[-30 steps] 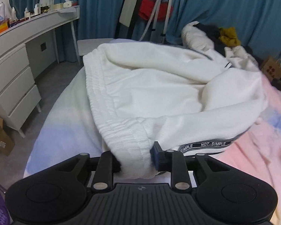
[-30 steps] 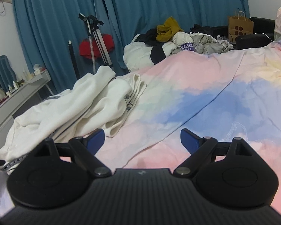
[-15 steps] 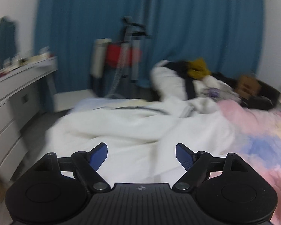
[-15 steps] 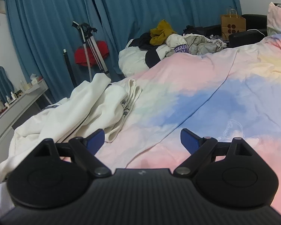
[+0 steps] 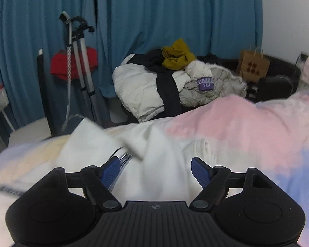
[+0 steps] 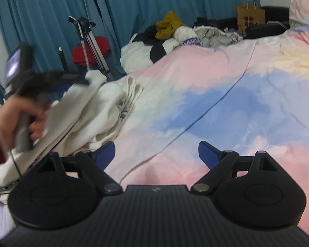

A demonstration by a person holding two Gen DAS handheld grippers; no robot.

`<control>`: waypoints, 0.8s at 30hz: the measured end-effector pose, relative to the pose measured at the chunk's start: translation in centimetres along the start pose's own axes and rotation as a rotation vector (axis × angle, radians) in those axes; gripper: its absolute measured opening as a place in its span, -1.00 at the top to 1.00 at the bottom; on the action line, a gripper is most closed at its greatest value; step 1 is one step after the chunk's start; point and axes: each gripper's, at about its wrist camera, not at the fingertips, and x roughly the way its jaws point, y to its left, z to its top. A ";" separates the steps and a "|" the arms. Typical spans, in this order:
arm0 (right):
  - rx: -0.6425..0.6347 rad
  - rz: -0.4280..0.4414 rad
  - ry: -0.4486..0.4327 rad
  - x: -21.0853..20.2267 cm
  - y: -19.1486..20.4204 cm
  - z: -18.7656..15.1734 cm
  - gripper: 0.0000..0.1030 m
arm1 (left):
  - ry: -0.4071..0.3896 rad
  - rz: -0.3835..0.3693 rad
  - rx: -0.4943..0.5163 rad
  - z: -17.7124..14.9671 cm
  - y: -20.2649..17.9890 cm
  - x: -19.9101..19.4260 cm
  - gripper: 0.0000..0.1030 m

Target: Fold clothes

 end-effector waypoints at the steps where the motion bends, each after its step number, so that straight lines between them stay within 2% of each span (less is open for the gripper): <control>1: -0.001 -0.005 0.009 0.6 -0.2 -0.1 -0.73 | 0.002 0.037 0.043 0.3 -1.2 1.4 -0.35; 2: -0.003 -0.011 0.020 1.2 -0.4 -0.1 -0.73 | 0.005 0.072 0.084 0.6 -2.3 2.7 -0.24; 3: 0.004 -0.018 0.029 1.8 -0.8 -0.1 -0.73 | 0.015 0.091 0.110 0.8 -3.1 3.8 -0.01; 4: 0.019 -0.017 0.034 2.1 -1.1 -0.2 -0.73 | 0.032 0.082 0.116 0.9 -3.7 4.7 0.23; 5: 0.035 -0.015 0.039 2.5 -1.4 -0.2 -0.73 | 0.048 0.066 0.111 1.0 -4.0 5.2 0.29; 6: 0.050 -0.008 0.041 2.6 -1.6 -0.2 -0.73 | 0.052 0.069 0.109 1.0 -4.3 5.2 0.62; 7: 0.066 -0.001 0.043 2.8 -1.9 -0.2 -0.73 | 0.050 0.069 0.111 1.1 -4.8 4.9 0.82; 11: 0.082 0.013 0.027 2.3 -2.2 -0.1 -0.73 | -0.021 0.029 0.140 1.7 -5.8 0.0 0.87; 16: 0.095 0.020 -0.025 0.3 -2.3 0.2 -0.73 | -0.120 -0.092 0.149 1.6 -6.3 -9.4 0.87; 21: 0.111 0.000 -0.089 -2.1 -2.7 1.0 -0.72 | -0.165 -0.293 0.198 -2.4 -7.4 -19.7 0.87; 24: 0.139 -0.006 -0.113 -3.1 -3.3 1.5 -0.73 | -0.136 -0.382 0.197 -6.4 -7.6 -23.7 0.87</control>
